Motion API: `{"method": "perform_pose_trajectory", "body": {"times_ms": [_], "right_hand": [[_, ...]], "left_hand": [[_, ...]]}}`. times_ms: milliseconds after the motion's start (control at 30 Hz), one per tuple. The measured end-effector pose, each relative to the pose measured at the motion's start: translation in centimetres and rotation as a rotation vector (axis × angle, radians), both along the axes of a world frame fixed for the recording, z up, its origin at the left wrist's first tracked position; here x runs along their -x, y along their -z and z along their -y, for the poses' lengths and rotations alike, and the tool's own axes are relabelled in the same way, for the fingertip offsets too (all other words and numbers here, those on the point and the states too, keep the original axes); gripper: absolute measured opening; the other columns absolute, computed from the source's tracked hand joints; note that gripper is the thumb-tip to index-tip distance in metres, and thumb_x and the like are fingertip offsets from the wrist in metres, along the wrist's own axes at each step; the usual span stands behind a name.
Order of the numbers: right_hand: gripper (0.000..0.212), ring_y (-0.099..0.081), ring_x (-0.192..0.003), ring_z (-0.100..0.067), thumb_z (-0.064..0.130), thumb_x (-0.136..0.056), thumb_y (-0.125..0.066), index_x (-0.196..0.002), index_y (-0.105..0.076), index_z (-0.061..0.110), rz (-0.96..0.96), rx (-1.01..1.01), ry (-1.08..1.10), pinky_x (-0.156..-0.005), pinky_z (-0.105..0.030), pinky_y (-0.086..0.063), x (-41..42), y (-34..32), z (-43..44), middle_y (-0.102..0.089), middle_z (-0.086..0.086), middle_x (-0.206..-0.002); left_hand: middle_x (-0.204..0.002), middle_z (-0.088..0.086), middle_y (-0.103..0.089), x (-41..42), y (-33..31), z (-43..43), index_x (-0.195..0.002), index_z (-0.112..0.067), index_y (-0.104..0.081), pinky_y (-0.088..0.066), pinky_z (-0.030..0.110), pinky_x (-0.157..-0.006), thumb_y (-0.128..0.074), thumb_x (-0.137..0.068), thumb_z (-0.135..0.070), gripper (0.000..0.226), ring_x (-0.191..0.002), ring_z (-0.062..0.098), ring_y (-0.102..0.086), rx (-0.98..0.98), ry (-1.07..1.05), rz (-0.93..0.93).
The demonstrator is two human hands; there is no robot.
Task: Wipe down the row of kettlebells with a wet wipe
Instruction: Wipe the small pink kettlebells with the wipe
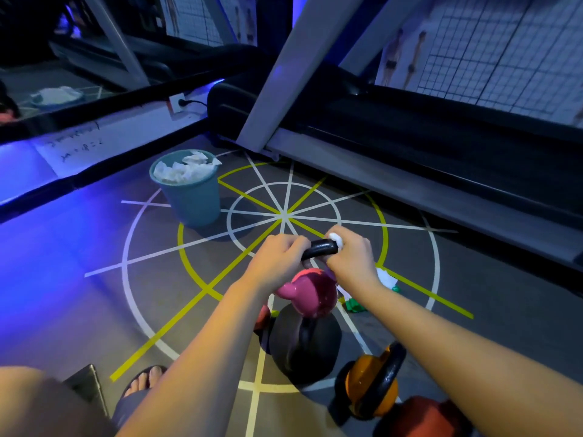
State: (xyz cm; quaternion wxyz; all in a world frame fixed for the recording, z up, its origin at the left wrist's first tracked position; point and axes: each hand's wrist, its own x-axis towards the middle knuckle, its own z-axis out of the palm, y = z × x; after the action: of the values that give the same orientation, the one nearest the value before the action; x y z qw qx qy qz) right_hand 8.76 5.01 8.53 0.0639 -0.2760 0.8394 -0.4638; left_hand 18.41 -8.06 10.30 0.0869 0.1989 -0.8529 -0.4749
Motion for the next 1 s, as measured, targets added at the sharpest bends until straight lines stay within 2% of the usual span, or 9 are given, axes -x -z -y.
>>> {"method": "perform_pose_trajectory", "body": {"times_ms": [133,233,367,467,533,600,733,900,1000], "right_hand": [[0.026,-0.058,-0.081,-0.022,0.011,-0.073,-0.078,-0.089,-0.062,0.023,-0.294,-0.217,-0.208,-0.067,-0.035,-0.045,0.2,-1.4,-0.1,-0.058,0.011,-0.08],[0.046,-0.061,-0.081,-0.02,0.02,-0.074,-0.081,-0.106,-0.05,0.032,-0.089,-0.329,-0.211,-0.07,-0.039,-0.054,0.1,-2.5,-0.4,-0.06,0.009,-0.098],[0.079,-0.059,-0.068,-0.018,0.004,-0.078,-0.073,-0.135,-0.024,0.028,0.354,-0.315,-0.458,-0.066,-0.035,-0.054,0.8,-5.3,-2.6,-0.054,0.006,-0.119],[0.072,-0.064,-0.082,-0.007,0.024,-0.082,-0.071,-0.14,-0.03,0.029,0.248,-0.529,-0.448,-0.083,-0.025,-0.051,1.0,-6.5,-4.5,-0.067,0.008,-0.103],[0.075,-0.063,-0.104,-0.012,0.031,-0.081,-0.071,-0.145,-0.033,0.026,0.082,-0.672,-0.478,-0.095,-0.033,-0.051,1.1,-6.6,-5.4,-0.065,0.003,-0.119],[0.063,-0.06,-0.106,-0.017,0.028,-0.083,-0.071,-0.138,-0.04,0.025,-0.034,-0.712,-0.512,-0.093,-0.038,-0.051,1.0,-6.2,-5.5,-0.061,0.005,-0.117],[0.021,-0.061,-0.08,-0.016,0.027,-0.085,-0.074,-0.093,-0.055,0.028,-0.102,-0.641,-0.341,-0.069,-0.037,-0.051,1.4,-4.0,-4.0,-0.061,0.006,-0.087],[0.01,-0.053,-0.062,-0.009,0.021,-0.072,-0.078,-0.073,-0.069,0.022,0.118,-0.351,-0.281,-0.06,-0.03,-0.044,2.8,-2.8,-2.6,-0.068,-0.007,-0.071],[0.016,-0.06,-0.072,-0.022,0.027,-0.073,-0.075,-0.072,-0.06,0.022,-0.119,-0.36,-0.18,-0.061,-0.033,-0.043,1.9,-2.3,-0.9,-0.067,-0.003,-0.072]], "left_hand": [[-0.068,0.005,-0.066,-0.3,0.4,-0.3,-0.071,-0.015,-0.063,-0.049,0.048,-0.071,-0.04,-0.089,-0.033,0.034,-0.066,0.023,-0.055,0.017,0.003,0.028],[-0.073,0.009,-0.061,-0.2,0.5,-0.2,-0.078,-0.007,-0.062,-0.053,0.052,-0.074,-0.038,-0.09,-0.041,0.043,-0.069,0.028,-0.056,-0.02,-0.061,0.025],[-0.068,0.013,-0.058,0.1,0.0,-0.4,-0.078,-0.002,-0.065,-0.044,0.05,-0.07,-0.034,-0.087,-0.032,0.044,-0.074,0.032,-0.054,0.116,0.039,0.024],[-0.07,0.01,-0.06,0.7,0.2,-0.7,-0.078,-0.007,-0.067,-0.036,0.041,-0.061,-0.042,-0.096,-0.024,0.035,-0.07,0.019,-0.052,0.199,0.087,0.055],[-0.071,0.006,-0.059,1.0,0.1,-0.8,-0.075,-0.012,-0.068,-0.031,0.034,-0.058,-0.044,-0.098,-0.021,0.035,-0.069,0.013,-0.051,0.23,0.129,0.071],[-0.071,0.003,-0.057,1.2,-0.2,-0.9,-0.075,-0.012,-0.069,-0.033,0.034,-0.061,-0.043,-0.099,-0.02,0.037,-0.073,0.016,-0.052,0.218,0.147,0.07],[-0.066,0.002,-0.056,1.4,-0.7,-1.4,-0.071,-0.011,-0.067,-0.038,0.039,-0.062,-0.039,-0.095,-0.03,0.042,-0.071,0.02,-0.055,0.19,0.148,0.066],[-0.064,-0.001,-0.051,1.6,-0.8,-2.0,-0.065,-0.018,-0.053,-0.027,0.035,-0.057,-0.04,-0.099,-0.028,0.038,-0.073,0.024,-0.051,0.25,0.117,0.029],[-0.066,-0.002,-0.05,1.5,-0.9,-1.5,-0.067,-0.017,-0.05,-0.027,0.038,-0.064,-0.038,-0.104,-0.022,0.039,-0.079,0.027,-0.05,0.24,0.05,0.027]]}}
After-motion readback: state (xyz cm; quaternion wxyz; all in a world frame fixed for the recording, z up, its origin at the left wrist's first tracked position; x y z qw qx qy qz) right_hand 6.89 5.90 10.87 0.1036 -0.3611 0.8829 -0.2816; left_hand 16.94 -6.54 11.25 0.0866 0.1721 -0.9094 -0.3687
